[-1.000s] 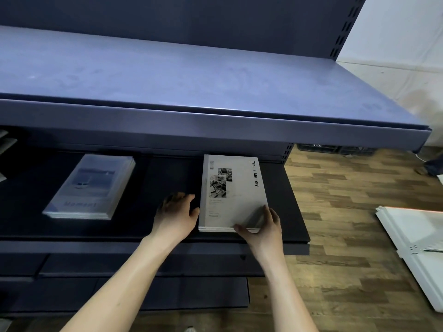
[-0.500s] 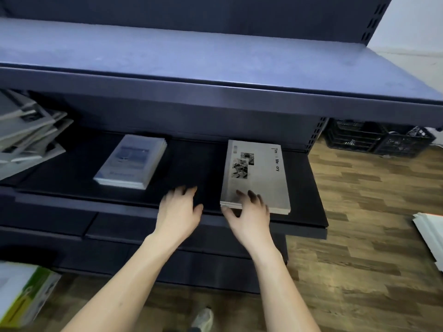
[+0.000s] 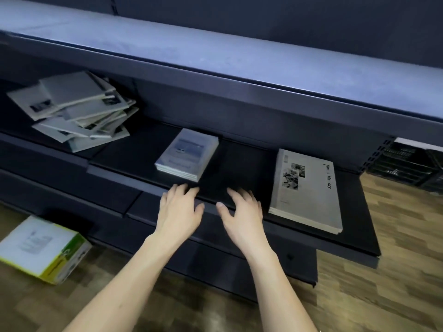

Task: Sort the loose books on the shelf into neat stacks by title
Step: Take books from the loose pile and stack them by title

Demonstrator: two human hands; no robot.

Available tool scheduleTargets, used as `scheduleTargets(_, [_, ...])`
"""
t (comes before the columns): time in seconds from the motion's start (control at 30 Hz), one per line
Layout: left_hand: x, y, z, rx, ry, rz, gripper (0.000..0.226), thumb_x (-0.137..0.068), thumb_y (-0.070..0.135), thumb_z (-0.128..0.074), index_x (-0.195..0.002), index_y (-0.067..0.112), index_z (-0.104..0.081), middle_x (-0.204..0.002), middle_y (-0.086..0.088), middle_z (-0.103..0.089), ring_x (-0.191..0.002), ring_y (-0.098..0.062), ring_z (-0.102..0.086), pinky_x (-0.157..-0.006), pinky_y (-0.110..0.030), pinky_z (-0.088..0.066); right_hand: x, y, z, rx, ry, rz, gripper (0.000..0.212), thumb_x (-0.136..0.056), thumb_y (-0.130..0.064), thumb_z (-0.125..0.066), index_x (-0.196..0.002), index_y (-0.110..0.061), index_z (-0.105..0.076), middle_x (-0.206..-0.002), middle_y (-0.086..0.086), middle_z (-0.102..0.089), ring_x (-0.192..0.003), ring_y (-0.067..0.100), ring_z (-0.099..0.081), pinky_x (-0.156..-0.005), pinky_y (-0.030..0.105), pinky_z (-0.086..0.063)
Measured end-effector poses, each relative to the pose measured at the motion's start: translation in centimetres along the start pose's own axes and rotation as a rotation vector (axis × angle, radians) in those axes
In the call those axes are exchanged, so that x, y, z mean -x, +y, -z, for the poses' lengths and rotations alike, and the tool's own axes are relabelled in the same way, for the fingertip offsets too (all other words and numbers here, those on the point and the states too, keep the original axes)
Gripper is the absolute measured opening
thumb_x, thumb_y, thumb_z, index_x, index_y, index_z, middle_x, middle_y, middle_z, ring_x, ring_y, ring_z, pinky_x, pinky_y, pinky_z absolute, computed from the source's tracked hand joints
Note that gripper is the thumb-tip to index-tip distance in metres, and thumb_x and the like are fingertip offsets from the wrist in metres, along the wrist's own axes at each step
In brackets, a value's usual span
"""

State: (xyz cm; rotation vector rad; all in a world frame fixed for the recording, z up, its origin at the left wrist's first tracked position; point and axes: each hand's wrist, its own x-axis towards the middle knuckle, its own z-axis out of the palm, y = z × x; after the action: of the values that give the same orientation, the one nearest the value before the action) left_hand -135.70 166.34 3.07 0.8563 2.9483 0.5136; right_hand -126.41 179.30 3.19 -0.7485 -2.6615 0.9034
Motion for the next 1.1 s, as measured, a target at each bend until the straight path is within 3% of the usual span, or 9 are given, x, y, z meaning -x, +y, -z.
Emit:
scheduleTargets(0.23, [-0.8,-8.0,3.6,0.003,0.091,0.082,0.05,-0.096,0.04,-0.049,-0.143,0.023,-0.044,-0.147,-0.001,-0.043,-0.141,-0.022,-0.03,-0.118,-0.048,-0.016,-2.0,-7.7,-5.1,0.056,-0.039,0.133,0.051,-0.099,-0.044,-0.051,-0.147,-0.028,-0.045,-0.157,-0.001,-0.036,-0.151,0.025,-0.015,-0.122,0.051,-0.005])
scheduleTargets(0.67, [-3.8,-24.3,9.8,0.098,0.14,0.129,0.05,-0.099,0.038,-0.046,-0.146,0.023,-0.04,-0.151,-0.001,-0.038,-0.146,-0.022,-0.022,-0.12,-0.045,-0.01,-5.7,-22.0,-15.9,0.02,-0.085,0.179,0.052,-0.101,-0.041,-0.05,-0.15,-0.031,-0.038,-0.161,-0.001,-0.028,-0.152,0.02,-0.012,-0.124,0.048,-0.004])
scheduleTargets(1.1, [-6.2,-35.7,14.7,0.133,0.226,0.237,0.049,-0.099,0.035,-0.046,-0.146,0.022,-0.041,-0.152,-0.003,-0.036,-0.147,-0.025,-0.017,-0.121,-0.044,-0.009,-10.4,-32.7,-23.6,-0.038,-0.096,0.273,0.046,-0.099,-0.034,-0.054,-0.144,-0.026,-0.048,-0.155,-0.001,-0.039,-0.15,0.018,-0.018,-0.122,0.052,-0.002])
